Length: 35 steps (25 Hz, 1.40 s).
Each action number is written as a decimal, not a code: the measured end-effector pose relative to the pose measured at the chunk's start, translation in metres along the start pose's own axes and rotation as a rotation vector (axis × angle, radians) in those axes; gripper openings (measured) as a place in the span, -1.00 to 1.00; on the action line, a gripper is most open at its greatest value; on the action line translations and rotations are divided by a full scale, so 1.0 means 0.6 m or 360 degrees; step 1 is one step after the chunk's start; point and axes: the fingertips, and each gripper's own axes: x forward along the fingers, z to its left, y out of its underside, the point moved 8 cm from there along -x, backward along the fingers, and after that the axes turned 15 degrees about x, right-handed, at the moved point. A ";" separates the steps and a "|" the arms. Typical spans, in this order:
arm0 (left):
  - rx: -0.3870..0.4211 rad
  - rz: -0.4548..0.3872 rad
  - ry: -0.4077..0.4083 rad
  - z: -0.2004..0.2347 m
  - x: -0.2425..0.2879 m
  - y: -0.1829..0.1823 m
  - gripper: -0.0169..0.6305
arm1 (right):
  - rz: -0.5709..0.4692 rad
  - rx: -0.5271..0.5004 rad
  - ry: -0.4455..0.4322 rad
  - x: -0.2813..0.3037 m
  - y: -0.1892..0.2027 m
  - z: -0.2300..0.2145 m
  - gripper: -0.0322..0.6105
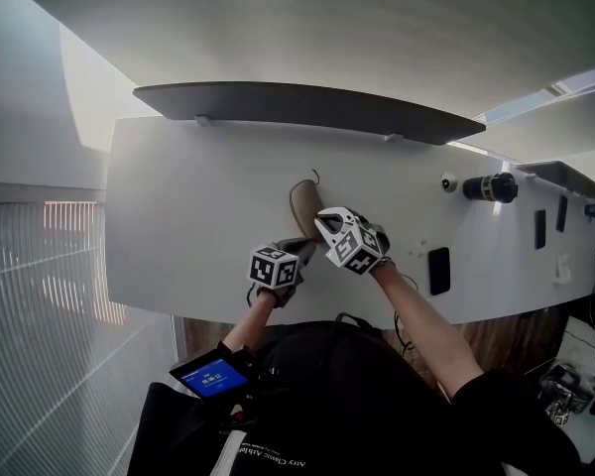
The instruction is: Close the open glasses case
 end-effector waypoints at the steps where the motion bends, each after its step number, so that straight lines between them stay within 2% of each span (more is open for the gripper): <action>1: 0.0008 -0.0046 0.0013 -0.005 -0.002 -0.007 -0.93 | 0.0001 0.0004 0.0001 0.000 0.001 0.001 -0.88; 4: 0.0024 -0.0155 0.0004 -0.012 -0.005 -0.028 -0.93 | -0.0054 0.0238 0.0025 -0.001 0.006 -0.006 -0.88; 7: -0.0002 -0.0097 -0.0059 -0.005 -0.004 -0.018 -0.93 | -0.0092 0.0435 0.0081 -0.001 0.009 -0.002 -0.88; 12: 0.0026 -0.0056 -0.0062 0.000 -0.004 -0.010 -0.93 | -0.0090 0.0445 0.0159 0.000 0.007 0.010 -0.88; 23: -0.0036 -0.0068 -0.0026 0.004 -0.005 -0.009 -0.94 | -0.0085 0.0464 0.0070 0.002 0.010 0.003 -0.88; 31: -0.0060 -0.0078 -0.0031 0.008 -0.001 -0.010 -0.94 | -0.0071 0.0597 0.0021 0.004 0.011 -0.007 -0.88; 35: 0.0028 -0.0044 -0.0052 -0.003 -0.005 -0.010 -0.93 | -0.0112 0.0733 -0.0015 -0.001 0.019 -0.008 -0.88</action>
